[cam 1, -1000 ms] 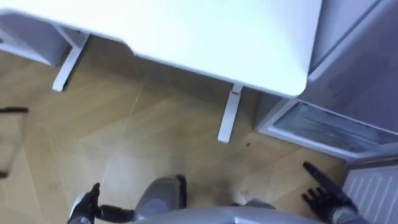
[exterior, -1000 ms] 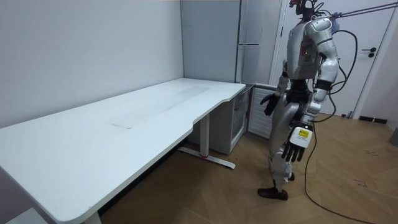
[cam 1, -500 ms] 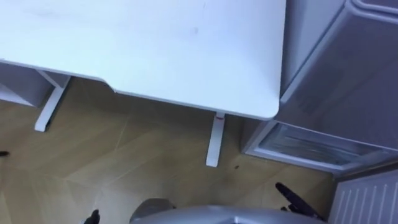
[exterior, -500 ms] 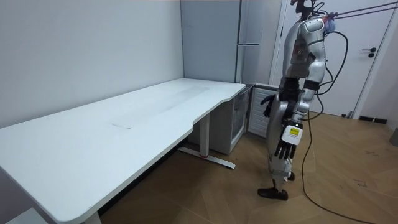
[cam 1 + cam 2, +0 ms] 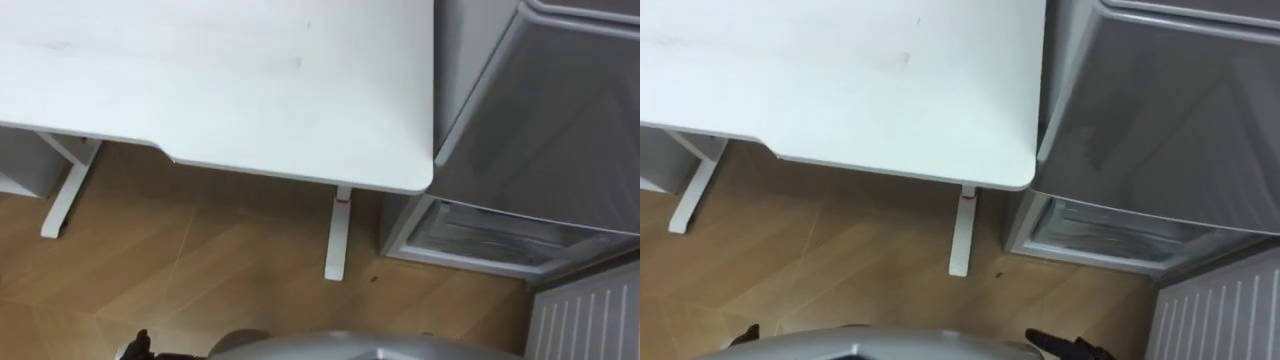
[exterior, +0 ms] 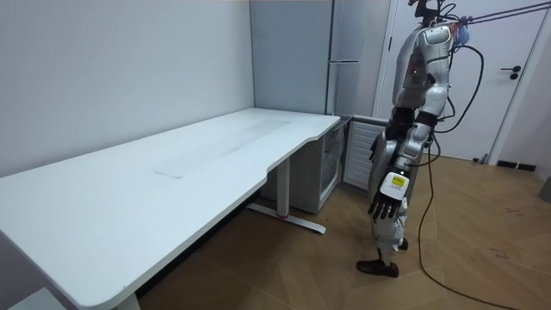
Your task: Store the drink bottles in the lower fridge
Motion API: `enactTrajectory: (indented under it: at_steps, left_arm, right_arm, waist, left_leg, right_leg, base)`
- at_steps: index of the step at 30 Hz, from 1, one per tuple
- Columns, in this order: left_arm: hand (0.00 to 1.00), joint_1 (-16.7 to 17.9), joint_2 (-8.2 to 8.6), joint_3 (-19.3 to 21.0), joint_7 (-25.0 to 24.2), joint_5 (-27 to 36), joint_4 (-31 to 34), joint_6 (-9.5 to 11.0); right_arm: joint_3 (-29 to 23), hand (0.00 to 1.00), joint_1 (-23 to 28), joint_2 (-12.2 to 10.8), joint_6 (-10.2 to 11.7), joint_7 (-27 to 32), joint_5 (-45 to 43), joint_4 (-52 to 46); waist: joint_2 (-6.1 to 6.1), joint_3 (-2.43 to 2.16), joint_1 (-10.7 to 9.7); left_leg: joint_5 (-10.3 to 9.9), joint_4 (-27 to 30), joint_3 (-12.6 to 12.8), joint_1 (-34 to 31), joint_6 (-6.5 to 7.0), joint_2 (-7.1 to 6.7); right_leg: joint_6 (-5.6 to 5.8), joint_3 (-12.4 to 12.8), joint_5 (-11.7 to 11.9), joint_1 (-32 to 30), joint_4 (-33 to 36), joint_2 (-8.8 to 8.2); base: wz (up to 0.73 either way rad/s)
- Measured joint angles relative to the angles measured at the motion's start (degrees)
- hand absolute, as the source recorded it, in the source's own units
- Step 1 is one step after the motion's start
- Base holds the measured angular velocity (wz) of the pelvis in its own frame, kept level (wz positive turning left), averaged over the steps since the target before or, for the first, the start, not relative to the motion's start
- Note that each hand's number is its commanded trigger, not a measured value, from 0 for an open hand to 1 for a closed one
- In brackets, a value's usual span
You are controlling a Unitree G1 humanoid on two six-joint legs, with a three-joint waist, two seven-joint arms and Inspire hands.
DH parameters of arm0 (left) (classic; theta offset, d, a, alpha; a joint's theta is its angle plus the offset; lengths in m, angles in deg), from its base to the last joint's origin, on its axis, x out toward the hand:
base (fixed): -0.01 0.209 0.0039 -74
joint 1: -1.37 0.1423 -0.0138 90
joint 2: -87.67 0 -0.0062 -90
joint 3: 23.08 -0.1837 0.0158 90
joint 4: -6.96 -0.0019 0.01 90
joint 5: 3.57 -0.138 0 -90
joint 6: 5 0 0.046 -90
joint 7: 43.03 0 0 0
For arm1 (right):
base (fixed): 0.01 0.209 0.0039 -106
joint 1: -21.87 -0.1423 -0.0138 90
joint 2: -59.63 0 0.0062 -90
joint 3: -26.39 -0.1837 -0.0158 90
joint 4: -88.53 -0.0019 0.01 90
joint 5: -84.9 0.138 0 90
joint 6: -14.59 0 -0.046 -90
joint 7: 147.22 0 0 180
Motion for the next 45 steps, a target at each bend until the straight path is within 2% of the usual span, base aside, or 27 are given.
enactTrajectory:
  at_steps: [3, 5, 10, 11, 13, 15, 19, 21, 23, 24, 26, 30, 37, 45]
  left_arm:
    - [0.0, -1.22, 0.13, -0.05, 0.66, -0.16, -0.08, 0.1]
    - [0.0, -1.54, 0.14, 0.26, 0.57, -2.17, -0.1, 0.14]
    - [0.0, -2.34, -0.04, 2.68, -0.66, -5.11, -0.26, 0.16]
    - [0.0, -2.38, -0.08, 3.41, -1.0, -5.48, -0.2, 0.15]
    - [0.0, -2.39, -0.08, 4.33, -1.87, -7.41, -0.2, 0.14]
    - [0.0, -2.29, -0.19, 5.6, -2.06, -7.89, -0.2, 0.15]
    - [0.0, -2.26, -0.97, 7.01, -2.87, -9.28, 0.36, 0.39]
    - [0.0, -1.88, -2.12, 7.33, -3.04, -9.5, 0.36, 0.43]
    - [0.0, -1.85, -2.85, 7.34, -2.96, -9.58, 0.37, 0.43]
    - [0.0, -1.9, -3.13, 7.46, -2.89, -9.65, 0.39, 0.43]
    - [0.0, -1.8, -3.14, 8.0, -2.67, -10.06, 0.42, 0.43]
    - [0.0, -0.24, -3.15, 9.15, -2.71, -13.16, 2.32, 0.27]
    - [0.0, 1.18, -3.14, 10.31, -2.82, -14.77, 3.8, 0.02]
    - [0.0, 2.25, -3.71, 12.44, -4.58, -15.89, 3.79, 0.03]
  right_arm:
    - [-0.18, 0.0, -0.63, 0.1, 0.02, 1.31, -2.05, 0.0]
    - [-0.46, 0.0, -1.71, 0.24, 0.01, 2.94, -4.97, -0.3]
    - [-6.12, 0.0, -4.43, 1.17, 0.02, 5.37, -10.52, -1.2]
    - [-7.65, 0.0, -4.74, 2.04, -0.06, 5.86, -12.04, -2.9]
    - [-10.24, 0.0, -4.8, 3.89, 0.01, 6.63, -14.99, -7.13]
    - [-12.16, 0.0, -5.21, 6.81, 0.67, 8.7, -17.01, -11.9]
    - [-17.61, 0.0, -4.5, 8.42, 1.42, 10.99, -19.3, -20.75]
    - [-18.93, 0.0, -4.52, 10.44, 1.69, 13.41, -19.48, -25.11]
    - [-20.03, 0.0, -4.53, 11.69, 2.11, 15.12, -20.4, -27.17]
    - [-20.58, 0.0, -4.66, 12.47, 2.46, 16.07, -20.61, -27.39]
    - [-21.38, 0.0, -4.72, 13.5, 2.5, 17.02, -20.62, -27.4]
    - [-24.98, 0.0, -4.6, 13.97, 2.5, 19.42, -20.62, -27.27]
    - [-27.81, 0.0, -4.43, 14.84, 2.49, 20.83, -20.76, -26.16]
    - [-29.53, 0.0, -4.72, 19.92, 2.49, 22.87, -19.7, -15.8]
  waist:
    - [0.07, 0.0, -0.15]
    - [0.04, 0.02, -0.05]
    - [-0.33, 0.02, -1.26]
    - [-0.59, -0.1, -1.73]
    - [-0.54, -0.06, -2.22]
    - [-0.89, -0.08, -2.85]
    - [-2.4, 0.08, -4.41]
    - [-3.19, -0.03, -4.94]
    - [-3.38, -0.22, -5.22]
    - [-3.58, -0.52, -5.14]
    - [-3.94, -0.55, -5.2]
    - [-4.16, -0.64, -5.95]
    - [-3.67, -0.72, -7.01]
    - [-3.11, -0.7, -6.75]
  left_leg:
    - [0.03, -0.47, 0.47, 0.46, -0.01, 0.09]
    - [0.04, -1.07, 1.66, 1.49, -0.04, 0.4]
    - [0.02, -1.65, 2.51, 2.57, -0.01, 0.45]
    - [-0.05, -1.64, 2.8, 2.56, 0.07, 0.49]
    - [-0.08, -1.71, 3.55, 2.51, 0.11, 0.6]
    - [-0.08, -2.15, 4.55, 3.24, 0.12, 0.79]
    - [-0.07, -2.49, 4.96, 3.58, 0.12, 0.84]
    - [-0.07, -2.8, 5.42, 3.99, 0.12, 0.82]
    - [-0.07, -3.07, 5.78, 4.05, 0.12, 0.76]
    - [-0.07, -3.33, 6.08, 4.09, 0.13, 0.77]
    - [-0.06, -3.58, 6.2, 4.15, 0.13, 0.77]
    - [-0.06, -3.91, 6.26, 4.1, 0.13, 0.77]
    - [-0.06, -3.73, 6.02, 4.17, 0.13, 0.76]
    - [0.01, -3.89, 5.71, 4.07, 0.16, 0.89]
  right_leg:
    - [-0.11, 0.89, 0.13, -0.13, 0.08, 0.12]
    - [-0.23, 2.38, 0.51, 0.14, 0.17, 0.33]
    - [-0.14, 3.37, 1.05, 0.49, 0.11, 0.34]
    - [-0.12, 3.48, 1.13, 0.35, 0.13, 0.32]
    - [-0.16, 4.36, 1.3, -0.16, 0.19, 0.35]
    - [-0.18, 5.46, 1.46, -0.16, 0.27, 0.43]
    - [-0.2, 6.45, 1.46, -0.38, 0.15, 0.57]
    - [-0.2, 7.75, 1.45, -0.54, 0.08, 0.58]
    - [-0.14, 8.36, 1.49, -0.86, 0.09, 0.6]
    - [-0.13, 8.9, 1.54, -1.19, 0.15, 0.64]
    - [-0.05, 9.22, 1.68, -1.37, 0.14, 0.66]
    - [-0.04, 9.11, 1.77, -1.56, 0.16, 0.68]
    - [-0.1, 9.04, 1.84, -1.25, 0.15, 0.68]
    - [-0.28, 8.94, 2.0, -1.1, 0.2, 0.86]
  base:
    - [-0.12]
    - [-0.29]
    - [-0.12]
    - [-0.12]
    - [-0.21]
    - [-0.23]
    - [-0.12]
    - [-0.2]
    - [-0.16]
    - [-0.15]
    - [-0.09]
    - [-0.01]
    - [0.01]
    - [0.01]
